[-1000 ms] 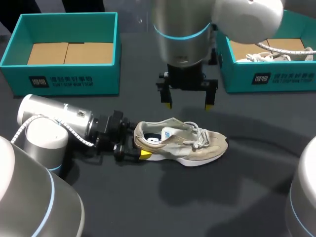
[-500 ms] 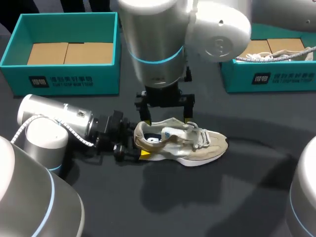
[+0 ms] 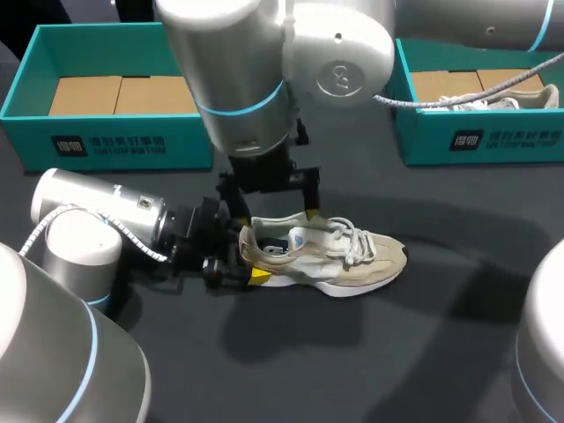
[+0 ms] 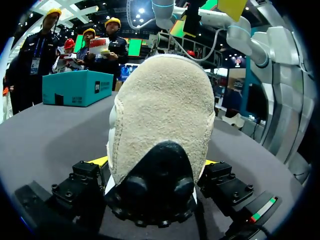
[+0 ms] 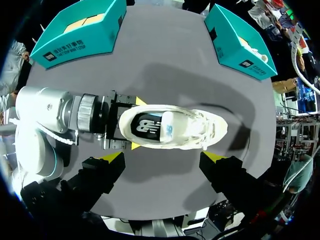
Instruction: Take the shoe out of the shoebox, open the shoe tongue, remove and reinsert the insole, then place the shoe into the shoebox
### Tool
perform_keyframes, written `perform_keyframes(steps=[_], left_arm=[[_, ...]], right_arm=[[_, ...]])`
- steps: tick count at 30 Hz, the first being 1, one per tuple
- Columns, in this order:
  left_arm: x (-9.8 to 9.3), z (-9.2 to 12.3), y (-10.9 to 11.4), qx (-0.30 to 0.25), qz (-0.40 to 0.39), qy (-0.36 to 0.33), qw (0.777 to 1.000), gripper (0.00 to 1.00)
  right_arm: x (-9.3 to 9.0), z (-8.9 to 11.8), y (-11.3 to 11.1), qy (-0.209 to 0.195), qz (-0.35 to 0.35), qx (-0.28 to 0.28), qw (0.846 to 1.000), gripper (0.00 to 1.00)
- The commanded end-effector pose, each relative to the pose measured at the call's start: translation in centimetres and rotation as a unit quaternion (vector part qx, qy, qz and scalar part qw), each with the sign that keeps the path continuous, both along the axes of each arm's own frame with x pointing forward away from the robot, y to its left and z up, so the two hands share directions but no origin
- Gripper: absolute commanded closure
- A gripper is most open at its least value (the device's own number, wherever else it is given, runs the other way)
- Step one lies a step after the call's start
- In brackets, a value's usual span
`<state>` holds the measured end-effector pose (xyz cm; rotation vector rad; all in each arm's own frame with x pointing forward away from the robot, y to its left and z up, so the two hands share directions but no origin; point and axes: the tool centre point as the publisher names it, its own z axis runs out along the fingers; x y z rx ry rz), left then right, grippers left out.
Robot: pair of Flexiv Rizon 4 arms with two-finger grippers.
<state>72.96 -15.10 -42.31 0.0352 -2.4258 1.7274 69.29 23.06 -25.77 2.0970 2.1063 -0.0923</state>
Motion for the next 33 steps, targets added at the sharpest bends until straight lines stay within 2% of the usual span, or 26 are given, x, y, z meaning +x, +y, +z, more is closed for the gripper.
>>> perform_keyframes(steps=[1, 23, 33], left_arm=[[-0.2, -0.4, -0.4, 0.001, 0.001, 0.0, 1.0, 1.0], [-0.2, -0.4, -0.4, 0.001, 0.001, 0.0, 1.0, 1.0], [-0.2, -0.4, -0.4, 0.001, 0.001, 0.0, 1.0, 1.0]], right_arm=[[0.1, -2.3, 0.7, -0.008, -0.069, -0.122, 0.99, 0.0], [1.8, -6.1, -2.5, -0.044, -0.146, -0.17, 0.974, 0.0], [2.3, -8.0, -2.9, -0.053, -0.17, -0.187, 0.966, 0.0]])
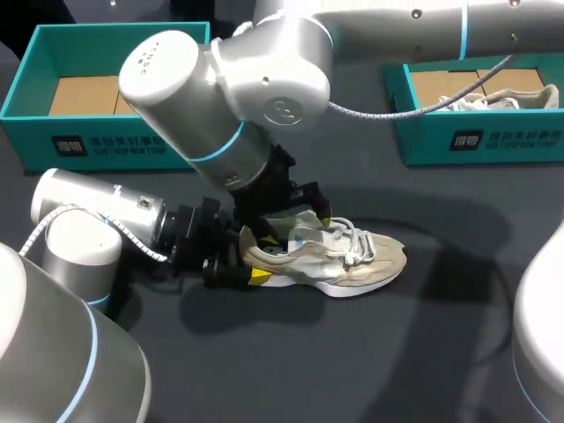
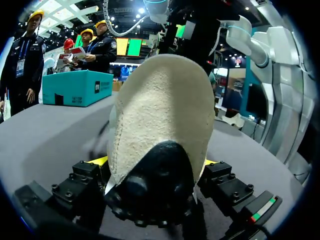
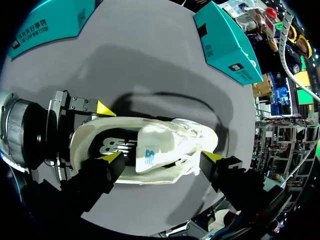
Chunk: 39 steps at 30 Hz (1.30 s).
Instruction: Take the shoe out of the shoebox, open the shoe tongue, remove and reinsert the insole, then place the shoe into the shoebox
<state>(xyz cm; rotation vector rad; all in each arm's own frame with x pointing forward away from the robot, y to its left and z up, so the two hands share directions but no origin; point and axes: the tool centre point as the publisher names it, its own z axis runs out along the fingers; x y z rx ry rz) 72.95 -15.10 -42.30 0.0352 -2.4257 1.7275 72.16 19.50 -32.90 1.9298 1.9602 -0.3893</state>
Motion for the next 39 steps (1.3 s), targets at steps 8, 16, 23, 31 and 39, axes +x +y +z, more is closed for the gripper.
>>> perform_keyframes(steps=[8, 16, 23, 31, 39], left_arm=[[-0.1, -0.5, -0.4, 0.001, 0.001, 0.0, 1.0, 1.0], [-0.1, -0.5, -0.4, 0.001, 0.001, 0.0, 1.0, 1.0], [-0.1, -0.5, -0.4, 0.001, 0.001, 0.0, 1.0, 1.0], [-0.1, -0.5, -0.4, 0.001, 0.001, 0.0, 1.0, 1.0], [-0.1, -0.5, -0.4, 0.001, 0.001, 0.0, 1.0, 1.0]], right_arm=[[-0.3, -1.5, -0.2, -0.102, -0.174, -0.063, 0.978, 0.0], [-0.1, -2.8, -1.2, -0.113, -0.187, -0.068, 0.973, 0.0], [-0.1, -3.0, -1.9, -0.121, -0.205, -0.062, 0.969, 0.0], [-0.1, -1.9, -2.8, -0.133, -0.208, -0.057, 0.967, 0.21], [-0.4, -1.0, -3.6, -0.132, -0.217, -0.05, 0.966, 0.41]])
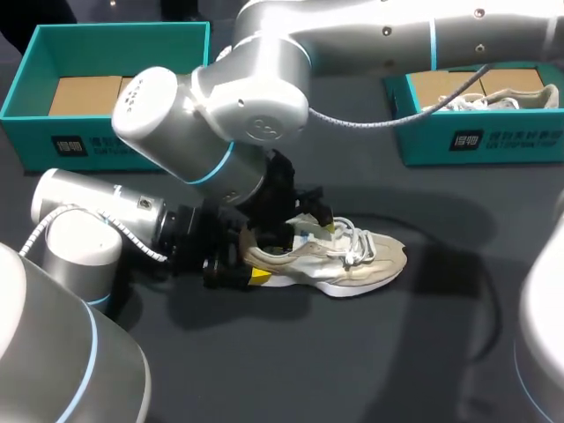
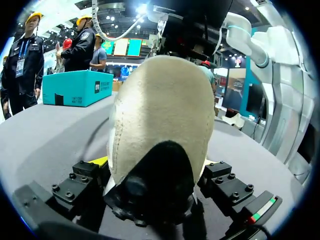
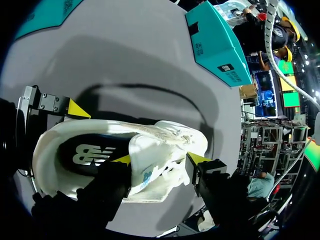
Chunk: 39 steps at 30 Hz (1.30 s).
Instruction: Take the shoe out of the shoebox, open the shoe tongue, remove and reinsert the insole, then place the shoe into the shoebox
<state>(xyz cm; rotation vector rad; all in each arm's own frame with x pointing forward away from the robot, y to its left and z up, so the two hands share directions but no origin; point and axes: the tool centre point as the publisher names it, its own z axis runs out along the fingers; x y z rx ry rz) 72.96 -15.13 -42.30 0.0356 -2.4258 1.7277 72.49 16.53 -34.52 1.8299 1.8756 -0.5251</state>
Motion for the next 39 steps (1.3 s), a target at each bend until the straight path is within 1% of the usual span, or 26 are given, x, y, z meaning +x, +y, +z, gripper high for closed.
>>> perform_keyframes(steps=[1, 4, 6, 7, 9, 10, 12, 13, 15, 16, 18, 19, 20, 21, 23, 24, 26, 27, 29, 30, 31, 33, 34, 35, 36, 39], left_arm=[[-0.2, -0.5, -0.4, 0.001, 0.001, 0.0, 1.0, 1.0], [-0.2, -0.5, -0.4, 0.001, 0.001, 0.0, 1.0, 1.0], [-0.2, -0.5, -0.4, 0.001, 0.001, 0.0, 1.0, 1.0], [-0.2, -0.5, -0.4, 0.001, 0.001, 0.0, 1.0, 1.0], [-0.2, -0.5, -0.4, 0.001, 0.001, 0.0, 1.0, 1.0], [-0.2, -0.5, -0.4, 0.001, 0.001, 0.0, 1.0, 1.0], [-0.2, -0.5, -0.4, 0.001, 0.001, 0.0, 1.0, 1.0], [-0.2, -0.5, -0.4, 0.001, 0.001, 0.0, 1.0, 1.0], [-0.2, -0.5, -0.4, 0.001, 0.001, 0.0, 1.0, 1.0], [-0.2, -0.5, -0.4, 0.001, 0.001, 0.0, 1.0, 1.0], [-0.2, -0.5, -0.4, 0.001, 0.001, 0.0, 1.0, 1.0], [-0.2, -0.5, -0.4, 0.001, 0.001, 0.0, 1.0, 1.0], [-0.2, -0.5, -0.4, 0.001, 0.001, 0.0, 1.0, 1.0], [-0.2, -0.5, -0.4, 0.001, 0.001, 0.0, 1.0, 1.0], [-0.2, -0.5, -0.4, 0.001, 0.001, 0.0, 1.0, 1.0], [-0.2, -0.5, -0.4, 0.001, 0.001, 0.0, 1.0, 1.0], [-0.2, -0.5, -0.4, 0.001, 0.001, 0.0, 1.0, 1.0], [-0.2, -0.5, -0.4, 0.001, 0.001, 0.0, 1.0, 1.0], [-0.2, -0.5, -0.4, 0.001, 0.001, 0.0, 1.0, 1.0], [-0.2, -0.5, -0.4, 0.001, 0.001, 0.0, 1.0, 1.0], [-0.2, -0.5, -0.4, 0.001, 0.001, 0.0, 1.0, 1.0], [-0.2, -0.5, -0.4, 0.001, 0.001, 0.0, 1.0, 1.0], [-0.2, -0.5, -0.4, 0.001, 0.001, 0.0, 1.0, 1.0], [-0.2, -0.5, -0.4, 0.001, 0.001, 0.0, 1.0, 1.0], [-0.2, -0.5, -0.4, 0.001, 0.001, 0.0, 1.0, 1.0], [-0.2, -0.5, -0.4, 0.001, 0.001, 0.0, 1.0, 1.0]], right_arm=[[-0.7, 0.7, -0.7, -0.149, -0.209, 0.025, 0.966, 0.42], [-0.9, 1.3, -0.7, -0.149, -0.211, 0.026, 0.966, 0.43], [-1.0, 1.6, -0.7, -0.146, -0.211, 0.032, 0.966, 0.48], [-1.1, 1.7, -0.6, -0.137, -0.213, 0.037, 0.967, 0.51], [-1.4, 1.9, -0.2, -0.135, -0.21, 0.041, 0.968, 0.49], [-1.5, 2.0, -0.2, -0.125, -0.211, 0.042, 0.969, 0.5], [-1.5, 2.0, 0.0, -0.119, -0.206, 0.052, 0.97, 0.53], [-1.6, 2.1, 0.0, -0.108, -0.206, 0.053, 0.971, 0.57], [-1.6, 2.1, 0.0, -0.101, -0.205, 0.063, 0.972, 0.66], [-1.6, 2.2, 0.0, -0.093, -0.204, 0.066, 0.972, 0.72], [-1.7, 2.3, -0.2, -0.081, -0.202, 0.079, 0.973, 0.89], [-1.7, 2.4, -0.3, -0.079, -0.201, 0.083, 0.973, 0.96], [-1.7, 2.4, -0.4, -0.074, -0.2, 0.087, 0.973, 1.0], [-1.7, 2.5, -0.6, -0.061, -0.196, 0.093, 0.974, 1.0], [-1.7, 2.6, -0.8, -0.054, -0.193, 0.098, 0.975, 1.0], [-1.6, 2.7, -1.0, -0.041, -0.189, 0.098, 0.976, 1.0], [-1.6, 3.0, -1.4, -0.038, -0.181, 0.11, 0.977, 1.0], [-1.5, 3.2, -1.7, -0.027, -0.171, 0.12, 0.978, 1.0], [-1.5, 3.7, -2.4, -0.018, -0.153, 0.149, 0.977, 1.0], [-1.5, 3.9, -2.9, -0.01, -0.147, 0.149, 0.978, 1.0], [-1.5, 4.1, -3.3, -0.011, -0.14, 0.162, 0.977, 1.0], [-1.4, 4.5, -4.1, 0.005, -0.11, 0.188, 0.976, 1.0], [-1.4, 4.7, -4.4, 0.01, -0.092, 0.214, 0.972, 1.0], [-1.4, 4.7, -4.8, 0.029, -0.075, 0.245, 0.966, 1.0], [-1.4, 4.7, -5.2, 0.042, -0.087, 0.263, 0.96, 1.0], [-1.4, 4.7, -5.2, 0.042, -0.087, 0.263, 0.96, 1.0]])
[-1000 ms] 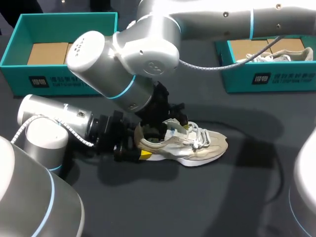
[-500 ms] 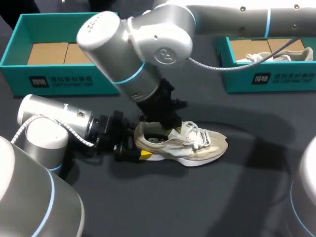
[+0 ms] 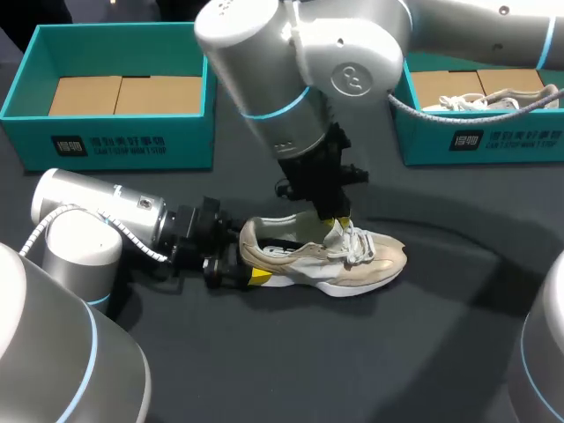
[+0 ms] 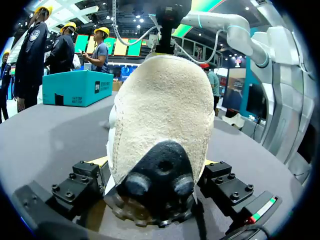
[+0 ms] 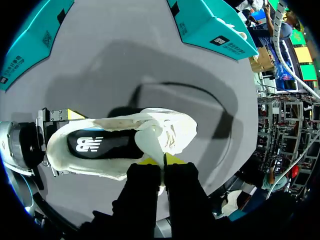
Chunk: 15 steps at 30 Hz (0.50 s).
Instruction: Take the shoe out of the shoebox, open the shoe tongue, remove and reinsert the insole, then place the shoe into the shoebox
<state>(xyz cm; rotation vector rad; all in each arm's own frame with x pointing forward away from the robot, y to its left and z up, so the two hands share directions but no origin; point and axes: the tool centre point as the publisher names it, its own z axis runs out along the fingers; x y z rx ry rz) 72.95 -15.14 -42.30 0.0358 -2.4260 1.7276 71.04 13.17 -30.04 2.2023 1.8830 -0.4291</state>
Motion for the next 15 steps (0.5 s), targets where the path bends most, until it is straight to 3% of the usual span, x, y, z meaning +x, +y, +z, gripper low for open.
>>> perform_keyframes(steps=[1, 15], left_arm=[[-0.15, -0.46, -0.37, 0.001, 0.001, 0.0, 1.0, 1.0], [-0.15, -0.46, -0.37, 0.001, 0.001, 0.0, 1.0, 1.0]], right_arm=[[0.04, 0.17, -1.81, -0.002, 0.006, 0.14, 0.99, 1.0], [-0.1, -0.09, -2.34, 0.001, 0.002, 0.143, 0.99, 1.0]])
